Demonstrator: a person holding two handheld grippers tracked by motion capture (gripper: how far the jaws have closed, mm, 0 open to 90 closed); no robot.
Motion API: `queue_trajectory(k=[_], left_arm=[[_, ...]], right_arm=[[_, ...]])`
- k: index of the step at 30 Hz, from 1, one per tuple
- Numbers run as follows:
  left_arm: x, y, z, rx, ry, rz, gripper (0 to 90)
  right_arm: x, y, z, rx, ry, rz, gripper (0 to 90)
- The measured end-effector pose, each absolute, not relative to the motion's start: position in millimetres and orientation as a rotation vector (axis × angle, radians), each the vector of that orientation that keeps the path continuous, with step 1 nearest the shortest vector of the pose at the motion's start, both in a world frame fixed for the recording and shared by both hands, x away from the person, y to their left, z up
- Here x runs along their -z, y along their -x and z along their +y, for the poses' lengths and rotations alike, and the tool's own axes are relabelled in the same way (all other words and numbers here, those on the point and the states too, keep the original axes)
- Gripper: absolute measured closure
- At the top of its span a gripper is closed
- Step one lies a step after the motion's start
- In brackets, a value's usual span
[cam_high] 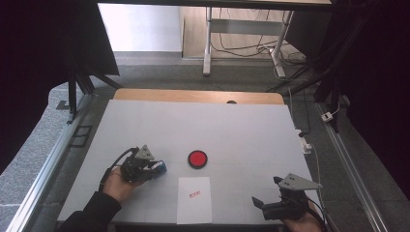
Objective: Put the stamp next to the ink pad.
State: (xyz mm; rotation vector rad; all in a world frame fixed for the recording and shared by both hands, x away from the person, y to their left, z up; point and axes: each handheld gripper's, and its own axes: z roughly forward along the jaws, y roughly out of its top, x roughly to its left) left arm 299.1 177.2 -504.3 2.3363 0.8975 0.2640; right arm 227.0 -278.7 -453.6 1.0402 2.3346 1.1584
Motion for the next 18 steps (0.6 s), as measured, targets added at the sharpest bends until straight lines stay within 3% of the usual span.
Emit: queue_trajectory(k=[7, 18], left_arm=[[510, -300, 175, -0.254, -2.356, 0.916, 67.8], [492, -296, 187, -0.255, -2.258, 0.929, 35.9]], right_arm=[[454, -227, -280, -1.162, -1.038, 2.34, 0.0], [454, -227, -280, -1.165, -1.039, 2.338, 0.0]])
